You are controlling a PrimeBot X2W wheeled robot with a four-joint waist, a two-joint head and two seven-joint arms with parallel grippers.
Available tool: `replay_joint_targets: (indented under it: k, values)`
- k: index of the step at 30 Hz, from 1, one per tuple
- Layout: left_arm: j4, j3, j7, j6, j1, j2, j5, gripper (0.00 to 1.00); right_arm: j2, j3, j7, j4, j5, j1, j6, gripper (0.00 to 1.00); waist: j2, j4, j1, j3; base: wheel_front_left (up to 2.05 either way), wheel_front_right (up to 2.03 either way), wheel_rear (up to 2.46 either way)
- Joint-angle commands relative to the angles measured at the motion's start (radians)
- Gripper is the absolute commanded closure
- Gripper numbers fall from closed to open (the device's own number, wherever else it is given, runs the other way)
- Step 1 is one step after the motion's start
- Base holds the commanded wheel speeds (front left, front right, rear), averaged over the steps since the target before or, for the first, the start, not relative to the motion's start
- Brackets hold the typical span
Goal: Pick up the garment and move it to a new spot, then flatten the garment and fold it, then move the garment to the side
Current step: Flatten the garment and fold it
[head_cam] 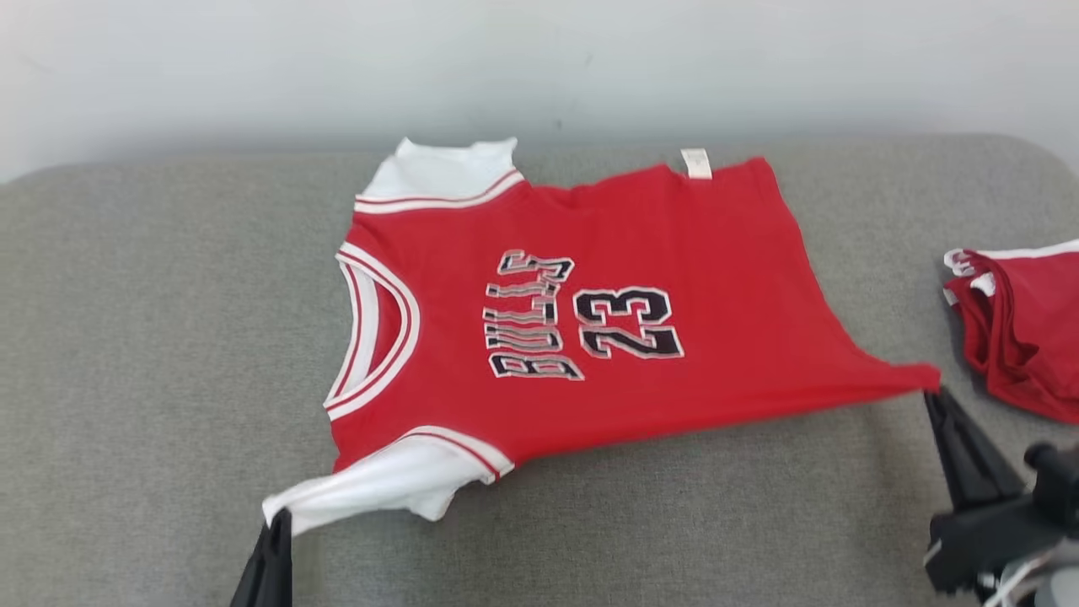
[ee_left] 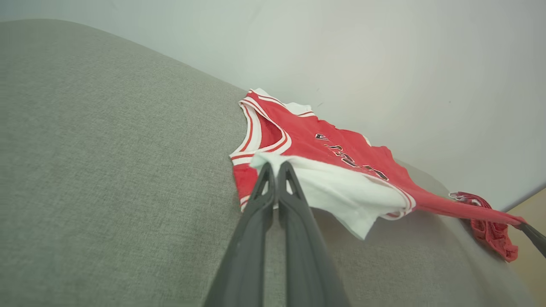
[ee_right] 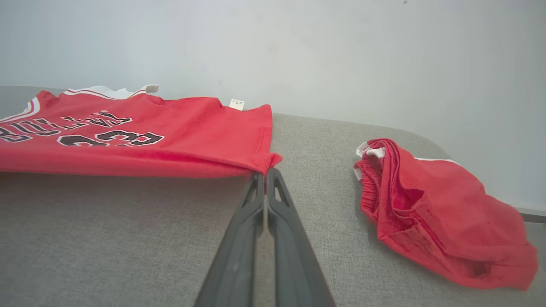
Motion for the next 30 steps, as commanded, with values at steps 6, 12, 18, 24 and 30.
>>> replay_joint_targets:
  k: [6,12,18,24,30]
  values:
    - [-0.062,0.005,0.032,0.014,0.104,0.014,-0.041,1.0,0.023,-0.072,-0.001,-0.092,-0.049,0.152,-0.002,1.0,0.0003,0.003,0.0002,-0.038,0.0,0.0,0.0]
    - [-0.138,0.004,0.097,0.023,0.167,0.035,-0.085,1.0,0.02,-0.108,-0.001,-0.145,-0.069,0.245,-0.002,1.0,0.0003,-0.008,0.0002,-0.044,0.0,0.0,0.0]
    - [-0.139,-0.011,0.173,0.012,0.115,0.022,-0.161,1.0,0.034,-0.077,0.014,-0.124,-0.076,0.231,-0.002,1.0,0.0003,-0.018,0.0002,-0.041,0.0,0.0,0.0]
    - [-0.038,-0.027,0.217,0.01,-0.019,0.004,-0.176,1.0,0.05,-0.032,0.043,-0.038,-0.074,0.132,-0.002,1.0,0.0003,-0.018,0.0002,-0.025,0.0,0.0,0.0]
    - [0.055,-0.042,0.22,-0.013,-0.158,-0.011,-0.156,1.0,0.057,0.001,0.043,0.064,-0.063,0.013,-0.002,1.0,0.0003,-0.017,0.0002,0.0,0.0,0.0,0.0]
